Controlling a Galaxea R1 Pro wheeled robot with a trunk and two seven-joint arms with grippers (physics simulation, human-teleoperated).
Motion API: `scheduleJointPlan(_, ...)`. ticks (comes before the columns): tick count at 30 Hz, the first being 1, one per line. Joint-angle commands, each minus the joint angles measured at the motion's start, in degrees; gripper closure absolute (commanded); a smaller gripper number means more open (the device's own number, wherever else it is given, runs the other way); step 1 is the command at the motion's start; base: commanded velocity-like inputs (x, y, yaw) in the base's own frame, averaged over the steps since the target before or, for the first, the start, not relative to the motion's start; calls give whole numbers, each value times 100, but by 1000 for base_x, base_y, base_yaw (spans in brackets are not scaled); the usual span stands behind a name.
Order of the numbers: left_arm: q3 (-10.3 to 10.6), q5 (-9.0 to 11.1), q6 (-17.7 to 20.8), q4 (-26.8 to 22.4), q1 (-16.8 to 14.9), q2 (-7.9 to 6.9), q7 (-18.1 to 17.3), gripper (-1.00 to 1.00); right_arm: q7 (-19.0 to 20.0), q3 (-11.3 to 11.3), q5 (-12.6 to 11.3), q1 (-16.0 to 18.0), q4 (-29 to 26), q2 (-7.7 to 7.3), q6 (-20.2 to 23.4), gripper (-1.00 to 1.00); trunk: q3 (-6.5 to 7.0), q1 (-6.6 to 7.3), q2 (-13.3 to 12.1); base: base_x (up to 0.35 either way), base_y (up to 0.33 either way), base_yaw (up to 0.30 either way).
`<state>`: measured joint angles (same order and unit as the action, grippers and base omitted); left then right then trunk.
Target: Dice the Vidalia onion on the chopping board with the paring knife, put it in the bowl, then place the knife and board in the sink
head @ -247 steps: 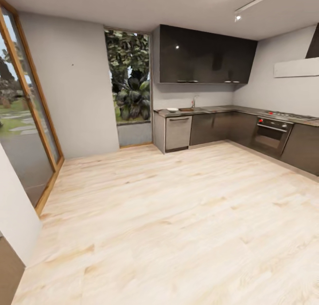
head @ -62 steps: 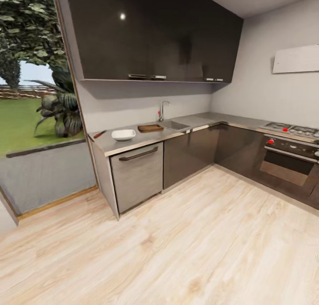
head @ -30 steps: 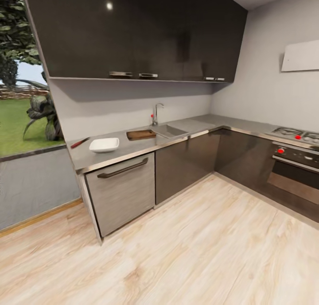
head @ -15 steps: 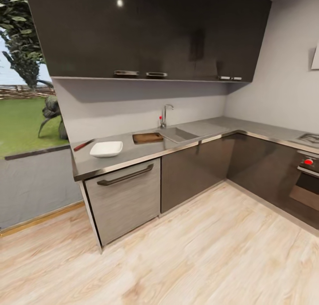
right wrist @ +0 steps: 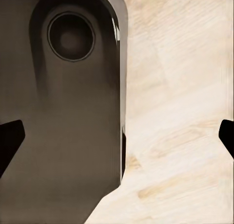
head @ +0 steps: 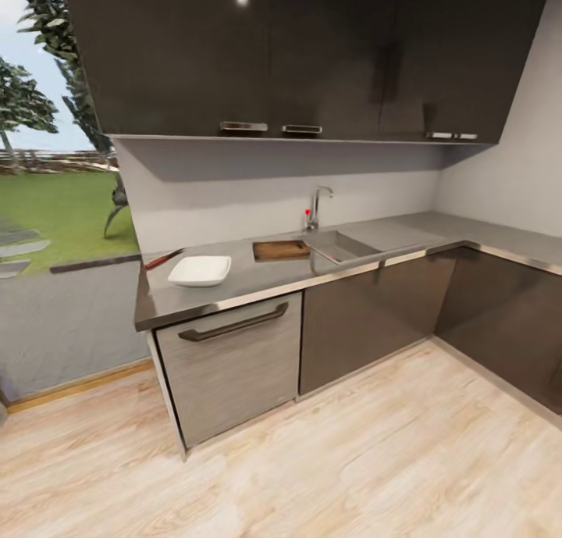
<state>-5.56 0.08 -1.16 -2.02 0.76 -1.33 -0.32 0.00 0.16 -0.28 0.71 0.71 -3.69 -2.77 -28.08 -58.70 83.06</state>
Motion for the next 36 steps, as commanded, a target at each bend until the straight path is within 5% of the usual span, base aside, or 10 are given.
scheduleJointPlan(1, -42, 1, -7, -8, 3, 1, -3, -100, 0, 2, -5, 4, 8, 0, -22, -100, -4, -3, 2, 302, -189, 249)
scheduleJointPlan(12, -42, 1, -15, -8, 3, 49, -3, -100, 0, 2, -7, 5, 8, 0, -26, -100, -4, -3, 2, 285, -208, 219)
scheduleJointPlan(36, -51, 1, -22, -8, 3, 54, -3, -100, 9, 10, 1, 4, 11, 0, -30, -100, -4, -3, 2, 269, -216, 7)
